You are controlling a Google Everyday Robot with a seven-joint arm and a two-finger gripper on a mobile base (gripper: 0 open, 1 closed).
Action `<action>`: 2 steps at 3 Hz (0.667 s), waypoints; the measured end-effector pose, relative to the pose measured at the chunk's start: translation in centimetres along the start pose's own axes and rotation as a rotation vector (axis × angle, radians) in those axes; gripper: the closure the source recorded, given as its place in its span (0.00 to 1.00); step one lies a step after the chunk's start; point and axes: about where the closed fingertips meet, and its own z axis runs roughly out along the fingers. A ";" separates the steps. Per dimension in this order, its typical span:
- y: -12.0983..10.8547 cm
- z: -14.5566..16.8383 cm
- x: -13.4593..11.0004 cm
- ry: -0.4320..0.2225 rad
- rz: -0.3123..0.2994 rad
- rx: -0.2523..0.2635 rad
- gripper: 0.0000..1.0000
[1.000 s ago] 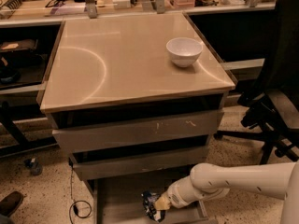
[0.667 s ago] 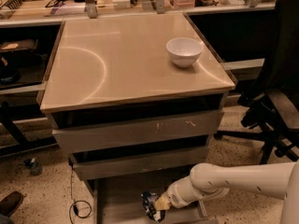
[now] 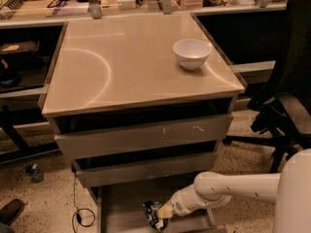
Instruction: Place blue chip bag into bottom drawer
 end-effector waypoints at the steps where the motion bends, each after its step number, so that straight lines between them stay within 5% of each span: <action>1: 0.0 0.0 0.0 0.000 0.000 0.000 1.00; 2: -1.1 2.4 0.5 -0.019 0.031 -0.048 1.00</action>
Offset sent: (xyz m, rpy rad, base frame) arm 0.0129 0.0193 -0.0856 0.1629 0.1054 -0.0542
